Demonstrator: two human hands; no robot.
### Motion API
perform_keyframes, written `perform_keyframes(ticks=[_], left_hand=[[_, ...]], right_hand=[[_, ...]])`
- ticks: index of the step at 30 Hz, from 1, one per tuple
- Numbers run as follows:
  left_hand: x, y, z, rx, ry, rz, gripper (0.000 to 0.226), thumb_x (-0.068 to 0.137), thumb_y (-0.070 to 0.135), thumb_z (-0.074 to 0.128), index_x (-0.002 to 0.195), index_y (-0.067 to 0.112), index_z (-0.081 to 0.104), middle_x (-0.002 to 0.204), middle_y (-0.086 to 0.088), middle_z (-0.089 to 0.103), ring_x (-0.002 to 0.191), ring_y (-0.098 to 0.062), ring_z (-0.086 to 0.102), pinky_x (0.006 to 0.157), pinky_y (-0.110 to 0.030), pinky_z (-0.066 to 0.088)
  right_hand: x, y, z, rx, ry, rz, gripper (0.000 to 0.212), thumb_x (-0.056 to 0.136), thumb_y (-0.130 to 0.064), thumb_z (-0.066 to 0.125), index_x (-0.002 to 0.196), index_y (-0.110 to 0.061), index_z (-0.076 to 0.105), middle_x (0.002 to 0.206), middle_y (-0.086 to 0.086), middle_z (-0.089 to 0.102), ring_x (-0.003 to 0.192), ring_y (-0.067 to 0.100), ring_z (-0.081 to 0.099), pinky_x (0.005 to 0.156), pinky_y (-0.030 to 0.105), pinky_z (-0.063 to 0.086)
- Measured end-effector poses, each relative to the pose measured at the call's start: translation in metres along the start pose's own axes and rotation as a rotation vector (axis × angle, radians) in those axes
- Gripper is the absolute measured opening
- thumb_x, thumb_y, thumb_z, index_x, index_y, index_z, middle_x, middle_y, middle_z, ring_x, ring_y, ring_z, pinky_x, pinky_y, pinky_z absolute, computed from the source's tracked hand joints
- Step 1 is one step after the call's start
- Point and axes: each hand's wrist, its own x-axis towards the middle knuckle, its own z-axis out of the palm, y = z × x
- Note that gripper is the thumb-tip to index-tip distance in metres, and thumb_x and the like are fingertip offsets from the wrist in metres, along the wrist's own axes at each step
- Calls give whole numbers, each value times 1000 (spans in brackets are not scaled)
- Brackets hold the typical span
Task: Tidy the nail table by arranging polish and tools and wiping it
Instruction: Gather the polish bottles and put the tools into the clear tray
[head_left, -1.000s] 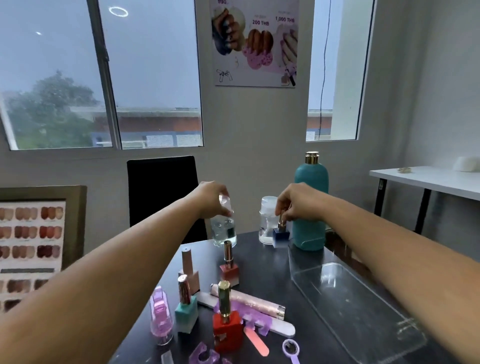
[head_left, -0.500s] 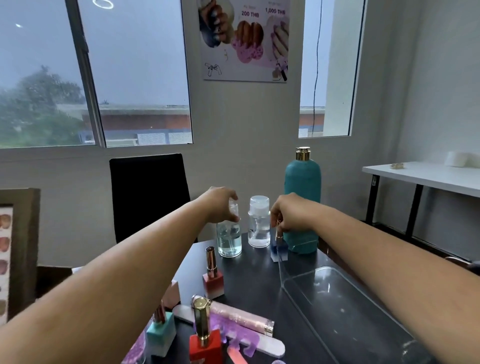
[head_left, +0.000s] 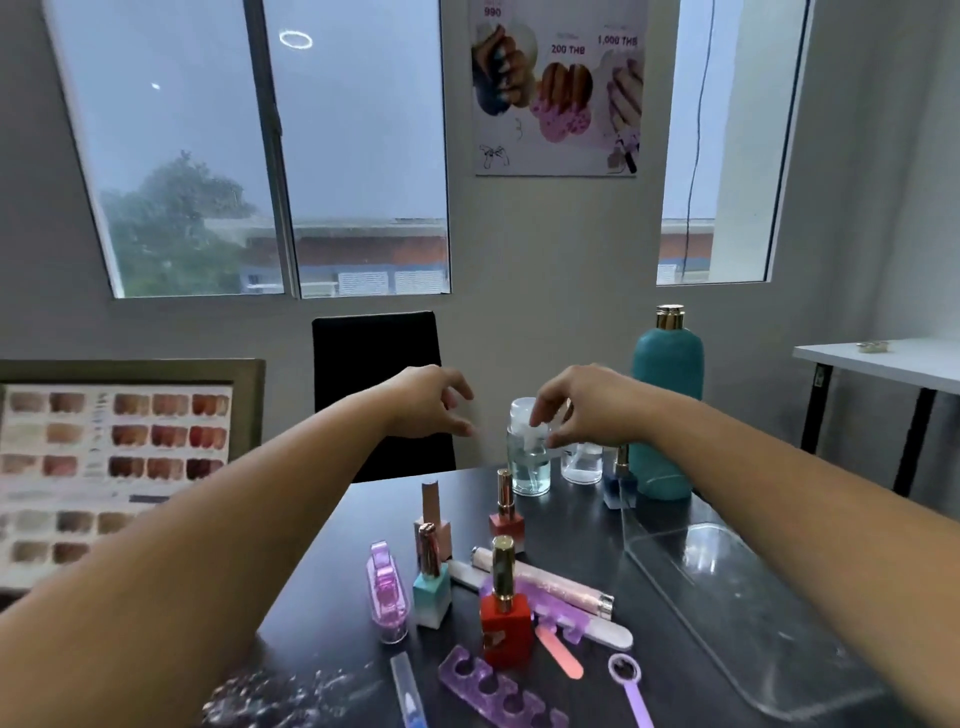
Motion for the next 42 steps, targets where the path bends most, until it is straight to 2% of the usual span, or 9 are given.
perform_keyframes(ticks=[3,7,10,14,19,22,24,33,42], left_hand=[[-21,-12,6,-32,-32,-18,53,77,38,72,124,21,55,118,-2,60,104,-17,59,90,-25,46],[-40,-23,22,-25,-63,-37,49,77,35,73,121,20,58,116,-1,61,102,-17,60,89,-25,48],[-46,-27,36,-43,-18,-26,37,78,29,73,112,16,64,106,0,64,91,-13,61,78,-20,49],[-45,-29,43,-51,77,-13,19,77,25,75,90,13,71,81,3,63,74,-10,59,61,-14,44],[-38,-28,44,-76,108,0,20,72,24,79,84,8,73,81,-1,69,74,-13,65,68,-21,54],[-25,-21,43,-65,137,31,24,71,23,79,86,5,74,85,-5,72,78,-15,68,77,-29,57],[-12,-12,44,-76,151,52,22,71,23,80,85,6,75,85,-4,73,77,-14,68,77,-28,56],[44,32,69,-96,140,138,19,67,27,82,78,14,74,70,5,67,63,-6,56,60,-14,43],[67,47,85,-47,85,196,20,68,25,81,82,12,74,80,0,71,74,-14,63,74,-28,53]], right_hand=[[2,-16,13,-14,-21,-4,27,78,-25,75,105,-23,70,110,-5,68,93,11,61,86,26,49],[5,-29,38,-22,-55,-12,28,80,-23,73,108,-20,69,112,-1,66,94,13,60,82,23,47],[7,-33,54,-16,-73,-17,23,82,-18,71,105,-17,70,107,3,66,97,19,61,83,27,50],[11,-32,64,-7,-64,-31,11,83,-13,70,94,-13,73,98,5,68,91,21,65,80,29,54],[18,-19,57,-32,-77,-16,9,80,-11,72,88,-13,74,92,4,71,85,19,66,81,32,55],[21,-7,44,-37,-46,5,7,78,-9,72,83,-13,74,81,1,68,67,11,60,73,27,55],[23,3,35,-40,-29,30,7,78,-8,72,81,-14,74,76,-2,66,62,8,59,69,24,54],[31,46,18,-82,-35,135,6,82,-10,71,87,-11,73,88,3,71,78,15,68,77,29,58],[40,55,22,-144,-86,152,12,81,-6,70,92,-8,73,95,7,71,89,21,67,84,34,56]])
